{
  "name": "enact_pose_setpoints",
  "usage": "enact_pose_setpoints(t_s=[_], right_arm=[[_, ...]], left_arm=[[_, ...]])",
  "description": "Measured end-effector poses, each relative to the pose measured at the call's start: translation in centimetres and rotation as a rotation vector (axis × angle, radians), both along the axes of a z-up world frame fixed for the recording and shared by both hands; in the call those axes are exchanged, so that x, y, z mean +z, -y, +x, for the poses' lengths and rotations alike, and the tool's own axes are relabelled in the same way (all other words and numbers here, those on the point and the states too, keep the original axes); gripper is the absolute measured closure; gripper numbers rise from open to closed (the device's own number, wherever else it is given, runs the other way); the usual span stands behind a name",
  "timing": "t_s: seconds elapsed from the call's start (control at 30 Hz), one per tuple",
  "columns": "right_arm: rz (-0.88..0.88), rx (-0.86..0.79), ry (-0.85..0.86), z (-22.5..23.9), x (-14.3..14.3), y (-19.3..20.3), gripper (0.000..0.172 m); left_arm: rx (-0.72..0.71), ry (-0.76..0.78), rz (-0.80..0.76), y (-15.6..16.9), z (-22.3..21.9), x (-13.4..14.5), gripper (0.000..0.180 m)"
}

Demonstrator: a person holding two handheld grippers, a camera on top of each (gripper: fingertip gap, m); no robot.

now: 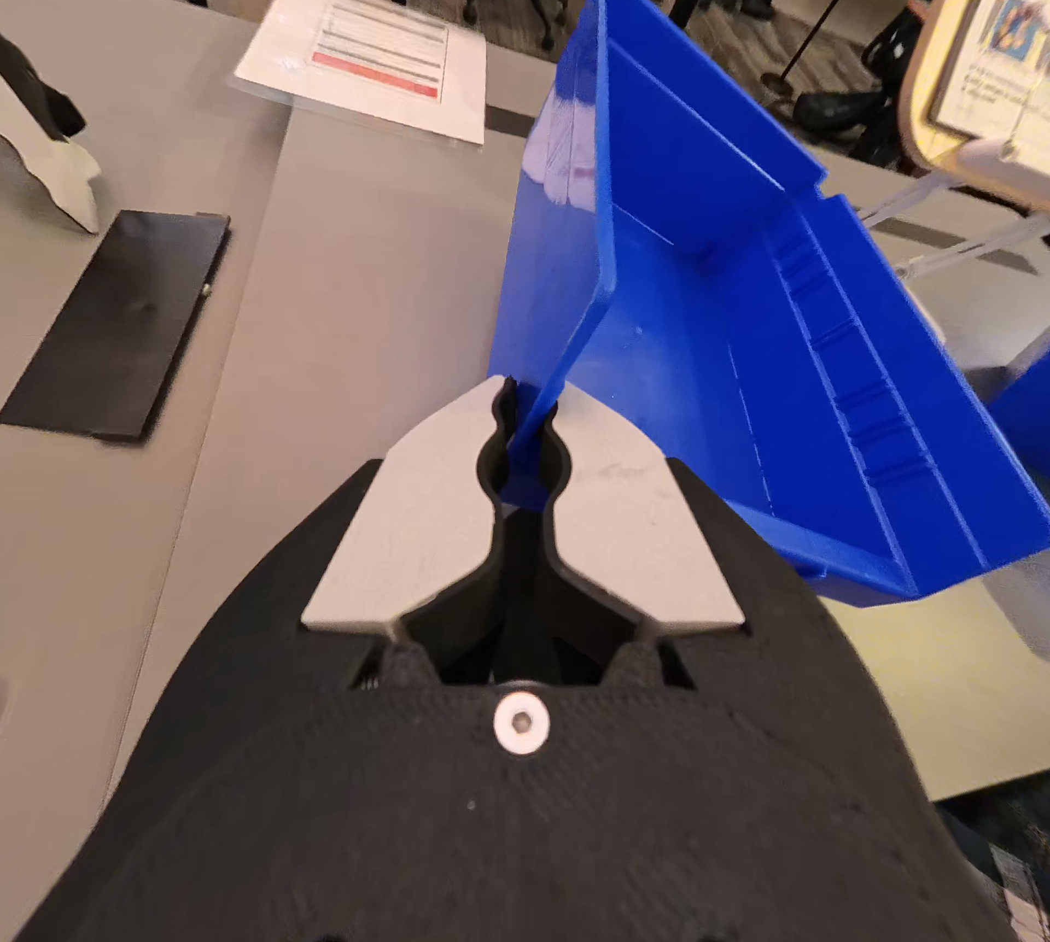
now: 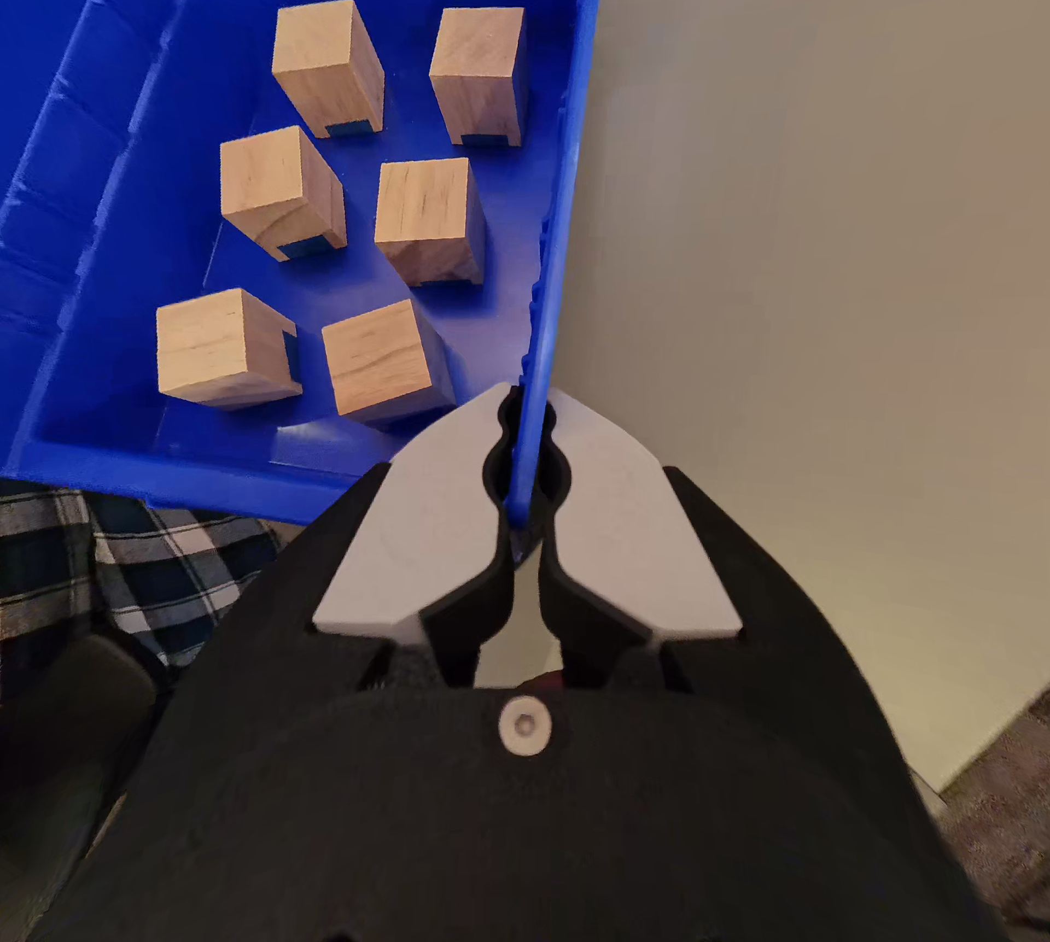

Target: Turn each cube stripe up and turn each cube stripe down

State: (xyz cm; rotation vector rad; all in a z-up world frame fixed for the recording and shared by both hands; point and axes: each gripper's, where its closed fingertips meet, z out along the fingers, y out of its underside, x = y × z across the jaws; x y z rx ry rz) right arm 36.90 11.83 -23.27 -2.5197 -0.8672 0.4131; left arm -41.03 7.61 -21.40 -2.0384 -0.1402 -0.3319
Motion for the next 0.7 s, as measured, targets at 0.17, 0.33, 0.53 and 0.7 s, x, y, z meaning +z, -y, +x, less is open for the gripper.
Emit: enact_pose_setpoints(t_s=[0.17, 0.33, 0.53, 0.7], right_arm=[[0.011, 0.079, -0.040, -4.9, -0.8, 1.1, 0.167], [0.012, 0.162, -0.081, -11.7, -2.3, 0.9, 0.167], [0.015, 0.230, -0.139, -20.0, -3.8, -0.2, 0.167], [0.021, 0.299, -0.144, -26.2, -5.2, -0.5, 0.166]], left_arm=[[0.067, 0.043, 0.084, 2.1, -1.5, 1.5, 0.173], [0.138, 0.074, 0.147, 3.1, -2.9, 2.2, 0.173], [0.215, 0.084, 0.190, 3.6, -4.4, 2.0, 0.173], [0.245, 0.112, 0.215, 4.2, -5.9, 1.7, 0.173]])
